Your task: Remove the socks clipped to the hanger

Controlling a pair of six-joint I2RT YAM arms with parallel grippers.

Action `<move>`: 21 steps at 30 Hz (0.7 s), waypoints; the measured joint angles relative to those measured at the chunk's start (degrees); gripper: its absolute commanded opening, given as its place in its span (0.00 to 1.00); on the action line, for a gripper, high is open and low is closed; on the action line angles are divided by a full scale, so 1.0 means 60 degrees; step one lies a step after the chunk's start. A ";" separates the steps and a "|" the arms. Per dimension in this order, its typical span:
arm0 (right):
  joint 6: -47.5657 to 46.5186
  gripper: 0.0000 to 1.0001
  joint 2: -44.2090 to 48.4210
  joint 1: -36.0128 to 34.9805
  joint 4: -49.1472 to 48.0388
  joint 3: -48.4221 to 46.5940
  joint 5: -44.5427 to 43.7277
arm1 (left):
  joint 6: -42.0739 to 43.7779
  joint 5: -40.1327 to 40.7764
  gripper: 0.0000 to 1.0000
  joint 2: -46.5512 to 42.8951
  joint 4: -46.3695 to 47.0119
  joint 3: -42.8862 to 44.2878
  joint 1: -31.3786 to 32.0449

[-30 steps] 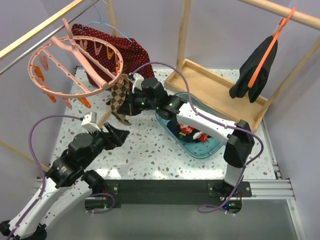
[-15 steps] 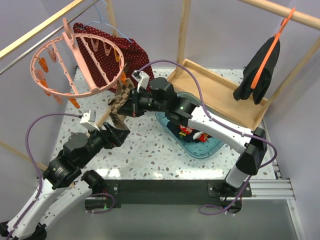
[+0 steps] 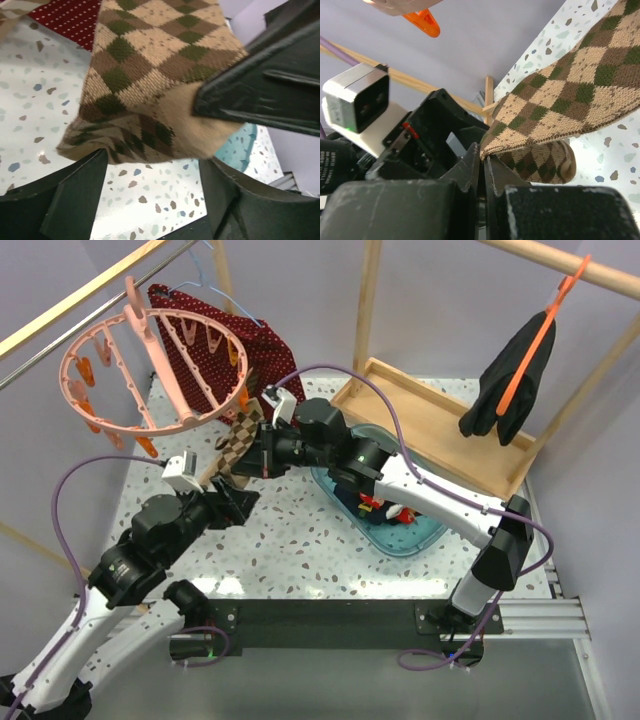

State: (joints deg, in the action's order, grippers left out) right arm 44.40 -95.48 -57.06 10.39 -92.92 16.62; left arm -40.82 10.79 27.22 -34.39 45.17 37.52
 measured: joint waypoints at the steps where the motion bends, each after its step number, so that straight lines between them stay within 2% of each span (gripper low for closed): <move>1: 0.0026 0.00 0.0000 -0.0007 0.0000 0.0000 0.0011 | 0.0004 0.0117 0.70 0.0127 -0.0004 0.0000 0.0004; 4: 0.0102 0.00 0.0000 -0.0044 0.0000 0.0000 0.0036 | 0.0007 0.0484 0.54 0.0397 0.0007 0.0000 0.0004; 5: 0.0117 0.00 0.0000 -0.0051 -0.0007 0.0007 0.0069 | -0.0004 0.0568 0.39 0.0437 0.0029 0.0000 0.0000; 10: 0.0186 0.00 0.0007 -0.0058 -0.0018 0.0117 0.0106 | 0.0022 0.0812 0.00 0.0637 0.0313 -0.0007 0.0004; 13: 0.0160 0.07 0.0007 -0.0062 -0.0015 0.0120 0.0106 | 0.0146 0.0729 0.00 0.0645 0.0466 -0.0011 0.0004; 16: 0.0040 0.21 0.0007 -0.0062 0.0033 0.0120 0.0087 | 0.0168 0.0495 0.00 0.0506 0.0605 -0.0109 0.0004; 17: -0.0040 0.30 0.0007 -0.0062 0.0117 0.0120 0.0058 | 0.0164 0.0368 0.00 0.0382 0.0597 -0.0197 0.0004; 21: -0.0681 0.33 -0.0004 -0.0062 0.0747 0.0022 -0.0361 | 0.0149 -0.0087 0.00 -0.0178 0.0557 -0.0415 0.0004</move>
State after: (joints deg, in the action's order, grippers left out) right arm 40.32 -95.50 -57.43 14.87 -92.79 14.46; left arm -39.92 10.26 26.15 -31.05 42.68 37.54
